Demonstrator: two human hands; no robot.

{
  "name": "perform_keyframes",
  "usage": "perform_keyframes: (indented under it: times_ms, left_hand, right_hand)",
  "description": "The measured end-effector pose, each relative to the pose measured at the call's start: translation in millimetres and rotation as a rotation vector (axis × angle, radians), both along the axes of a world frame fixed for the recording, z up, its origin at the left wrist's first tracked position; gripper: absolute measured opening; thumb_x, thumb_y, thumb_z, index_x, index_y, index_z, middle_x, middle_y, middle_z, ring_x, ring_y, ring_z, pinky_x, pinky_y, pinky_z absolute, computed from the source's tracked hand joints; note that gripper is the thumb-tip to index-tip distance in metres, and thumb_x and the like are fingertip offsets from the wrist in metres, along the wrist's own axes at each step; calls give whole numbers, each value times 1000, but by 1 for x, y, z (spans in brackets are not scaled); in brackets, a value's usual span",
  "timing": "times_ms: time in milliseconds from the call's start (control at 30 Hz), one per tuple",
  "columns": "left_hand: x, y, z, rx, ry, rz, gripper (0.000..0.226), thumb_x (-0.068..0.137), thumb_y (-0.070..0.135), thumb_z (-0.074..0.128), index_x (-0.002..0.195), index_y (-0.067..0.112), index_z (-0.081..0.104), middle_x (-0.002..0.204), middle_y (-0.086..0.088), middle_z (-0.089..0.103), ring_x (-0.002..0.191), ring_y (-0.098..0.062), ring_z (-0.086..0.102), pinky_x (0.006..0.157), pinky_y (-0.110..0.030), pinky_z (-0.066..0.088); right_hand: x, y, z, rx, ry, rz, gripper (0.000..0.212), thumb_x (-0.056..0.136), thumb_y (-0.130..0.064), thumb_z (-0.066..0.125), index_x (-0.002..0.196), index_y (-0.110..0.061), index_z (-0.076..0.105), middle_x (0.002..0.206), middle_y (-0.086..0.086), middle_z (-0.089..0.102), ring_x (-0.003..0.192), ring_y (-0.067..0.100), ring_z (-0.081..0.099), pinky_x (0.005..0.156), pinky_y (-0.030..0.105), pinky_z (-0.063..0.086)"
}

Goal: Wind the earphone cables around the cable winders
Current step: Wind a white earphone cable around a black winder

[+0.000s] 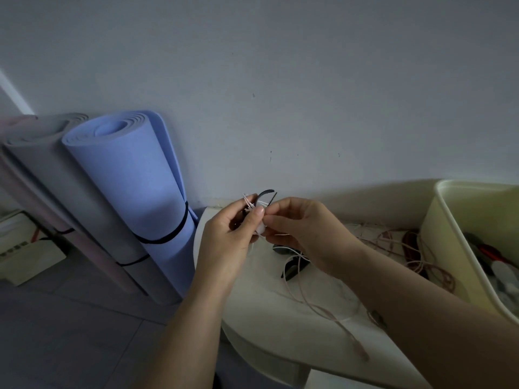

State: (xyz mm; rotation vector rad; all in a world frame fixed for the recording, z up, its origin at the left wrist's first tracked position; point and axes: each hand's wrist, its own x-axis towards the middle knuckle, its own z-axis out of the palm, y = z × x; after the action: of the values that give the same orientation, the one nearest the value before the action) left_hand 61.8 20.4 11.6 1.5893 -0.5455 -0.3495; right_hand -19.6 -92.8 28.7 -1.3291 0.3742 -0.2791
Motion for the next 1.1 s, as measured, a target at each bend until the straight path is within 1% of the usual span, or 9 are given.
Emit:
perform_keyframes:
  times_ms: [167,300,367,500,633,867,967,1033,1100]
  left_hand:
    - [-4,-7,0,-153,169,85,14,93,27,60,102,28,70,87,5,75,86,-11,71,80,-32,56]
    - [-6,-11,-2,-226,257,93,22,93,24,59,112,21,69,89,4,75,88,-10,70,80,-29,53]
    - [-8,-13,-2,-244,280,82,21,94,21,59,113,19,68,85,5,74,84,-9,69,77,-28,52]
    - [-10,-14,-2,-243,296,85,18,94,20,58,92,29,73,84,4,74,84,-13,68,79,-33,51]
    - [-13,-12,-1,-227,271,81,25,93,23,60,80,38,76,87,6,75,89,-11,67,82,-32,49]
    - [-15,-12,1,-230,251,88,27,93,21,60,77,36,77,87,5,75,89,-12,68,84,-32,50]
    - [-15,-12,1,-232,268,82,20,93,19,59,87,29,75,86,4,75,87,-10,69,82,-30,52]
    - [-11,-10,3,-218,281,36,16,93,16,58,97,23,72,85,2,75,83,-9,70,79,-27,54]
    - [-4,-5,5,-172,282,-50,17,93,14,58,103,18,71,83,0,75,79,-10,69,81,-26,54]
  right_hand:
    - [1,5,1,254,8,18,24,82,-3,67,102,-11,55,93,8,70,82,21,68,72,28,56]
    - [3,8,-1,322,-38,-69,26,80,5,67,100,-6,57,87,9,69,77,20,68,70,24,57]
    - [3,8,-2,244,-45,-103,23,79,7,67,96,-7,59,85,8,69,77,20,68,72,24,57]
    - [3,8,-3,-39,-49,-137,18,79,4,70,92,-7,65,86,7,71,73,15,69,70,20,55]
    - [2,5,-4,-115,-53,-161,18,79,2,72,93,-7,67,84,6,72,72,12,69,69,20,56]
    - [1,2,-2,-259,-28,-162,14,78,-3,74,90,-10,70,82,4,73,74,13,70,80,38,58]
    - [0,4,-3,-302,-10,-179,13,78,-7,75,90,-11,70,83,3,74,74,15,71,81,51,55]
    - [-1,2,0,-347,20,-149,14,78,-10,76,90,-13,70,85,3,74,78,18,71,81,51,55]
    - [-4,-8,7,-341,41,-92,13,78,-9,75,89,-11,70,86,6,73,77,19,69,83,43,55]
